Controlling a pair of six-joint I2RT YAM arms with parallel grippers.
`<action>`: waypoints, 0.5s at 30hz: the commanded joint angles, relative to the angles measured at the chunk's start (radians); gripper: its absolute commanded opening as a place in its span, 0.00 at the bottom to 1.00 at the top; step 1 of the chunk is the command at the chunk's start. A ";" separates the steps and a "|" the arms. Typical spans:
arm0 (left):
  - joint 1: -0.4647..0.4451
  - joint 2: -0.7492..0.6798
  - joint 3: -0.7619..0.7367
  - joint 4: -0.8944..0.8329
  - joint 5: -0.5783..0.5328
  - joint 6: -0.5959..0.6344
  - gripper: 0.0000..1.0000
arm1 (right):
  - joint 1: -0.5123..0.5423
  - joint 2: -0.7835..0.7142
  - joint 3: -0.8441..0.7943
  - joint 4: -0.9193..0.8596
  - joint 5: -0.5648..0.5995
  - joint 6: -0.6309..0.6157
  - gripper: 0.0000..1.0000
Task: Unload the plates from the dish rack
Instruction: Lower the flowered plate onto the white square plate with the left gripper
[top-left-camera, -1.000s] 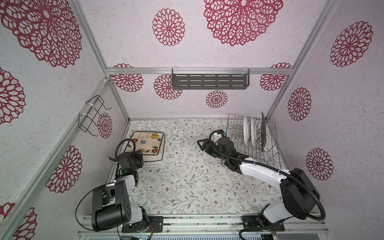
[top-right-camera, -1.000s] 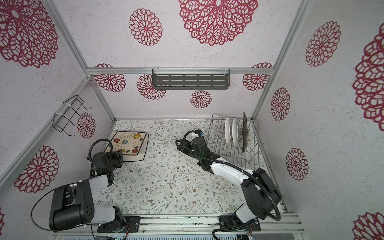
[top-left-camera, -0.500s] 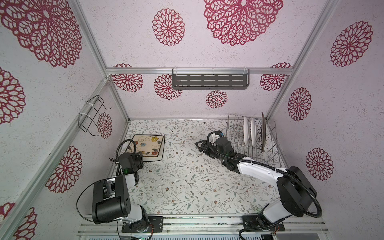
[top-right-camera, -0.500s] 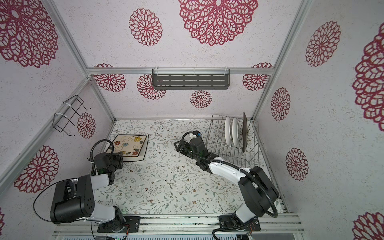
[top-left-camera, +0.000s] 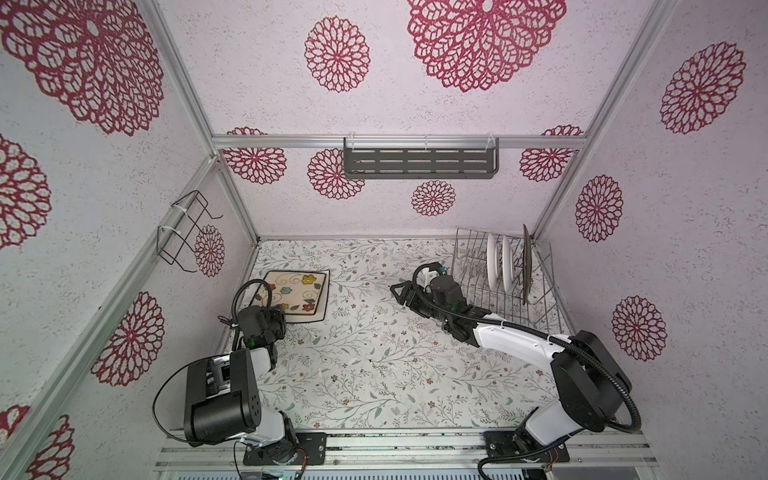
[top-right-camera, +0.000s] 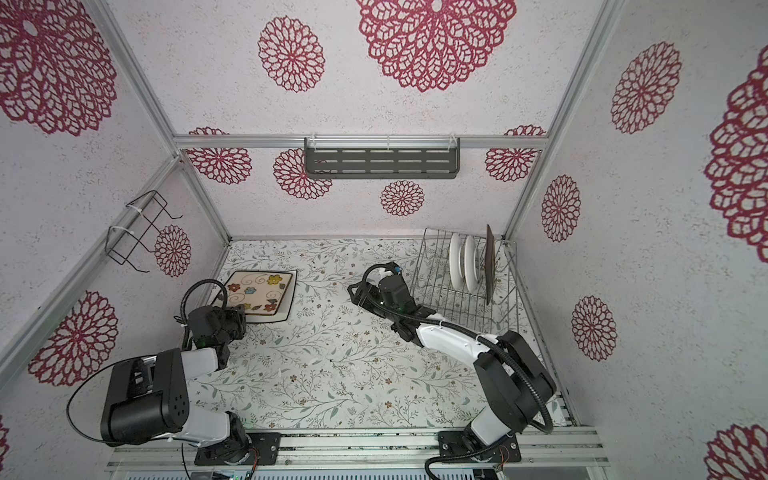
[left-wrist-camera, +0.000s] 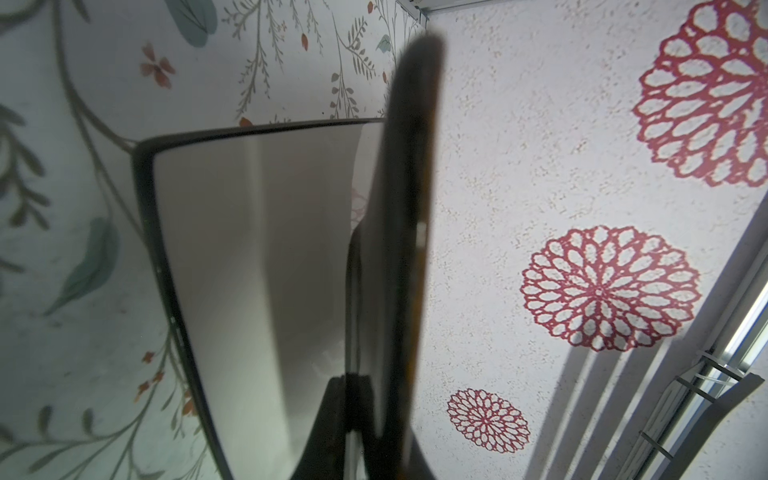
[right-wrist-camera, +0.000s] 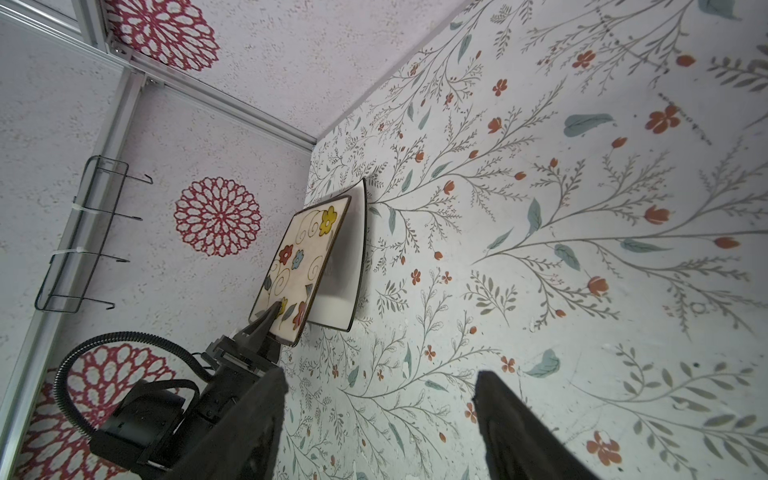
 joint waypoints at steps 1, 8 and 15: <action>0.009 -0.012 0.039 0.212 0.021 -0.002 0.00 | 0.005 0.004 0.006 0.033 -0.019 0.002 0.74; 0.009 0.003 0.048 0.206 0.024 0.001 0.00 | 0.007 0.013 0.007 0.045 -0.027 0.009 0.74; 0.009 0.007 0.046 0.193 0.025 0.000 0.00 | 0.006 0.011 0.000 0.044 -0.027 0.011 0.74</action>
